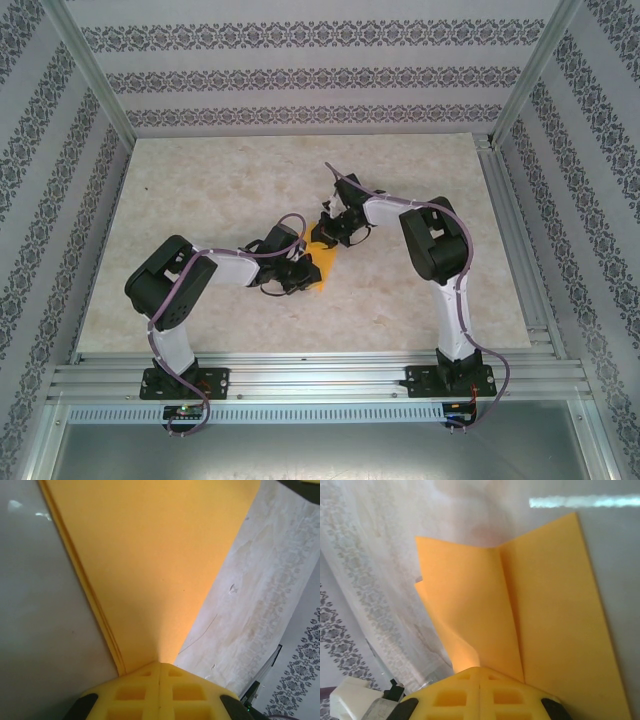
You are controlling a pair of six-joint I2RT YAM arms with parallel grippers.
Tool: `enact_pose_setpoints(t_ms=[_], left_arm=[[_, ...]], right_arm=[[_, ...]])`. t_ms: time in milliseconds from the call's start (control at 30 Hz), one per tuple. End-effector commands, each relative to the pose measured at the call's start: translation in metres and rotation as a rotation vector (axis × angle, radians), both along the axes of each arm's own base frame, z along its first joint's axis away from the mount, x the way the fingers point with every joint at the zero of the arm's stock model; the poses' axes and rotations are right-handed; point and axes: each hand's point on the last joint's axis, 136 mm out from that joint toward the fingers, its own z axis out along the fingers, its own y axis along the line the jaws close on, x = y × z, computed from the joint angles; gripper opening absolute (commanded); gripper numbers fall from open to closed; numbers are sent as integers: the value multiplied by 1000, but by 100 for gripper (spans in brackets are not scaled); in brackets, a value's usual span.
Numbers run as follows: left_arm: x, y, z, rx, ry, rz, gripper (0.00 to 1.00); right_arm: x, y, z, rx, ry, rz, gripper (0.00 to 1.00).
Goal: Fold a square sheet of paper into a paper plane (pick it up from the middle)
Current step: Fourth fold the wing at the center of the table.
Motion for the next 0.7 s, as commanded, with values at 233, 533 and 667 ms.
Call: enact_pose_setpoints(t_ms=[233, 533, 667], left_arm=[[-94, 78, -93, 393, 326, -17, 0], [-93, 77, -91, 393, 322, -25, 0], [-89, 73, -87, 380, 303, -28, 0]], right_arm=[[97, -31, -13, -74, -241, -171, 5], [109, -31, -12, -84, -237, -154, 6], [118, -32, 4, -62, -253, -164, 7]])
